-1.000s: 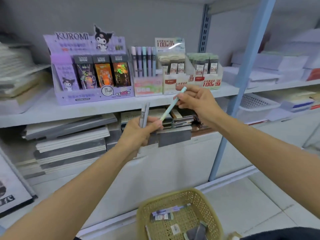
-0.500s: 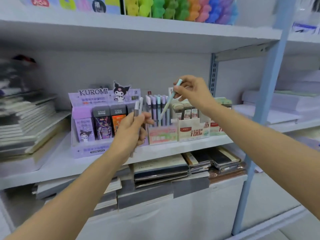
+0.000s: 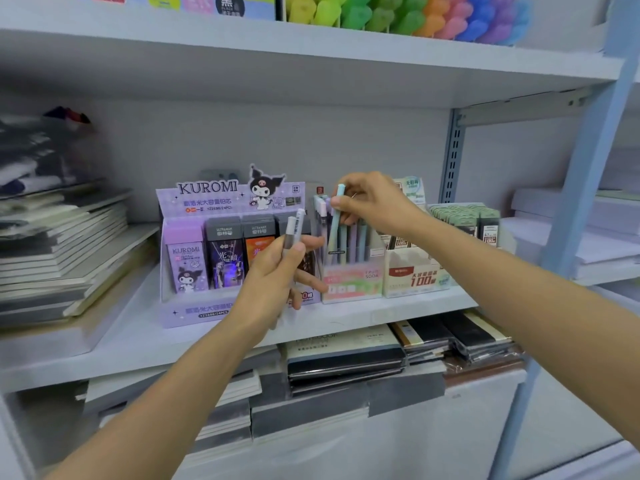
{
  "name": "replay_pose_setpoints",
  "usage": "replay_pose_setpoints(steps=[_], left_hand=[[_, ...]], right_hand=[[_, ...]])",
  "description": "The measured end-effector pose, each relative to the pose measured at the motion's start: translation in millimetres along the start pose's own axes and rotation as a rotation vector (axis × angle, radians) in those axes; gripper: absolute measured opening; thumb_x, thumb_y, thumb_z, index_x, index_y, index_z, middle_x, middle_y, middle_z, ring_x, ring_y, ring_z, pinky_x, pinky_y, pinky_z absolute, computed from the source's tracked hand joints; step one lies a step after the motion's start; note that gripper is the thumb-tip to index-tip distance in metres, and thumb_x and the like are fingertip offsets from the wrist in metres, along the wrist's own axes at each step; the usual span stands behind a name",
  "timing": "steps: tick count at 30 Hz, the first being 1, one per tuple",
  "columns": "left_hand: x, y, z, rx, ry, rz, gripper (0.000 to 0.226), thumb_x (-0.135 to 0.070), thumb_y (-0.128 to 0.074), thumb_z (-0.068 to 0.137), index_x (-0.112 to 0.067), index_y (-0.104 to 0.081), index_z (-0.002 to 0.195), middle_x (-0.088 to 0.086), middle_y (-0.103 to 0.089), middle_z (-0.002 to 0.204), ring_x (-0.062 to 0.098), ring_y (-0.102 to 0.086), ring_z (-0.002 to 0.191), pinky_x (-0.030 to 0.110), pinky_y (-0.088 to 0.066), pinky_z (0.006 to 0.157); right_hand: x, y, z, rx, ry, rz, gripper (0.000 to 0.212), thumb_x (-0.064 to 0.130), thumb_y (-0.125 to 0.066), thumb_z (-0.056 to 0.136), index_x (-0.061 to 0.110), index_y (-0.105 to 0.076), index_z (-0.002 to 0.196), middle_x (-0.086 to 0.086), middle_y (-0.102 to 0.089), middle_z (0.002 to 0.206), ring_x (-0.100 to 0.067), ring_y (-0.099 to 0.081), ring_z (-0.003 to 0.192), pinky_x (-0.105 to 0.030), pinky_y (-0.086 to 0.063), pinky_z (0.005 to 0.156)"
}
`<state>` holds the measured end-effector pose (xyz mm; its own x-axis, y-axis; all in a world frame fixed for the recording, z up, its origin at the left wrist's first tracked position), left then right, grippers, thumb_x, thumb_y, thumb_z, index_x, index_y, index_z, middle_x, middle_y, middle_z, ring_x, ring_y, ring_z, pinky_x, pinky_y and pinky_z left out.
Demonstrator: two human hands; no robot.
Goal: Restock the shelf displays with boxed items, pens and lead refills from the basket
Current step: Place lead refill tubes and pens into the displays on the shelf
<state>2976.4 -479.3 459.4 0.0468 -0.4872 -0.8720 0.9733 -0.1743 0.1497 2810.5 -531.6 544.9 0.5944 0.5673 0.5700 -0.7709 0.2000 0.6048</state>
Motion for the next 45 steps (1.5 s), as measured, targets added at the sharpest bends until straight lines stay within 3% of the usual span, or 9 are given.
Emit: replay_pose_setpoints(steps=[5, 9, 14, 22, 28, 34, 38, 41, 45], left_hand=[[-0.5, -0.3, 1.7, 0.005, 0.013, -0.008, 0.027, -0.025, -0.038, 0.104, -0.016, -0.060, 0.117, -0.008, -0.064, 0.125, 0.024, -0.072, 0.074, 0.023, -0.044, 0.041], [0.5, 0.8, 2.3, 0.007, 0.024, -0.029, 0.028, -0.026, -0.038, 0.104, -0.015, -0.060, 0.117, -0.008, -0.064, 0.124, 0.024, -0.072, 0.074, 0.022, -0.044, 0.042], [2.0, 3.4, 3.4, 0.028, 0.032, -0.053, 0.028, -0.026, -0.038, 0.104, -0.015, -0.060, 0.118, -0.008, -0.065, 0.124, 0.024, -0.072, 0.077, 0.022, -0.044, 0.042], [3.0, 3.9, 4.1, 0.044, 0.041, -0.089, 0.029, -0.027, -0.038, 0.104, -0.016, -0.062, 0.117, -0.007, -0.064, 0.125, 0.026, -0.072, 0.079, 0.021, -0.044, 0.041], [3.3, 5.0, 5.2, 0.049, 0.043, -0.090, 0.030, -0.027, -0.039, 0.104, -0.015, -0.062, 0.117, -0.007, -0.065, 0.124, 0.027, -0.072, 0.080, 0.022, -0.045, 0.043], [3.4, 6.3, 5.3, 0.044, 0.063, -0.148, 0.026, -0.024, -0.043, 0.102, -0.016, -0.064, 0.115, 0.004, -0.068, 0.102, 0.018, -0.067, 0.067, 0.023, -0.047, 0.046], [0.3, 1.2, 3.2, 0.089, 0.059, -0.174, 0.025, -0.025, -0.046, 0.101, -0.014, -0.063, 0.116, 0.006, -0.071, 0.086, 0.014, -0.062, 0.058, 0.021, -0.045, 0.046], [-2.4, -3.1, 1.8, 0.114, 0.056, -0.166, 0.025, -0.028, -0.047, 0.100, -0.016, -0.062, 0.115, 0.005, -0.073, 0.086, 0.012, -0.063, 0.056, 0.020, -0.043, 0.045], [-5.2, -6.5, 1.2, 0.121, 0.049, -0.157, 0.026, -0.029, -0.045, 0.100, -0.017, -0.062, 0.115, 0.008, -0.075, 0.091, 0.015, -0.065, 0.059, 0.021, -0.045, 0.045]], right_hand=[[-0.3, -7.4, 2.3, -0.039, -0.013, -0.043, 0.019, 0.018, -0.067, 0.091, 0.010, -0.063, 0.107, -0.004, -0.069, 0.086, -0.017, -0.072, 0.071, -0.031, -0.060, 0.073], [3.9, -8.4, 0.9, -0.150, 0.053, -0.025, 0.023, 0.018, -0.072, 0.087, 0.017, -0.059, 0.105, -0.003, -0.064, 0.085, -0.010, -0.069, 0.059, -0.021, -0.056, 0.057], [1.2, -8.7, 0.0, -0.085, 0.055, -0.007, 0.019, 0.016, -0.061, 0.094, 0.011, -0.068, 0.112, -0.002, -0.071, 0.089, -0.011, -0.071, 0.071, -0.023, -0.059, 0.068], [-2.0, 1.9, 4.2, -0.092, -0.014, 0.053, 0.008, 0.018, -0.069, 0.089, 0.013, -0.070, 0.095, -0.005, -0.072, 0.082, -0.018, -0.072, 0.072, -0.023, -0.059, 0.066], [-6.4, -9.5, 3.9, -0.094, -0.025, 0.039, 0.012, 0.014, -0.070, 0.088, 0.007, -0.072, 0.097, -0.006, -0.071, 0.080, -0.007, -0.069, 0.064, -0.018, -0.056, 0.062], [-8.6, -7.9, 1.0, -0.076, -0.027, 0.019, 0.017, 0.010, -0.066, 0.090, 0.008, -0.073, 0.105, -0.008, -0.073, 0.092, -0.011, -0.070, 0.073, -0.021, -0.058, 0.069], [2.5, -4.4, -3.9, -0.109, 0.005, 0.120, 0.027, 0.024, -0.072, 0.086, 0.011, -0.070, 0.110, -0.006, -0.071, 0.095, -0.017, -0.069, 0.077, -0.028, -0.060, 0.068], [15.4, -9.5, -10.0, 0.005, 0.022, 0.357, 0.020, 0.028, -0.072, 0.086, 0.014, -0.071, 0.100, -0.005, -0.073, 0.088, -0.018, -0.069, 0.075, -0.027, -0.058, 0.067], [23.8, -23.0, -20.4, 0.174, 0.054, 0.438, 0.016, 0.017, -0.068, 0.088, 0.006, -0.070, 0.099, -0.006, -0.072, 0.084, -0.016, -0.069, 0.075, -0.023, -0.056, 0.070]])
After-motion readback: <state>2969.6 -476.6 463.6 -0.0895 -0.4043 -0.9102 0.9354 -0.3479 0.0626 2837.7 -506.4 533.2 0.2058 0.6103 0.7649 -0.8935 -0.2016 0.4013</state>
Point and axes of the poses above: each hand's wrist, its own z-axis towards the middle knuckle, its own y-axis out of the back of the hand, x = y × z, the point moved 6 cm from there along z, towards the middle knuckle
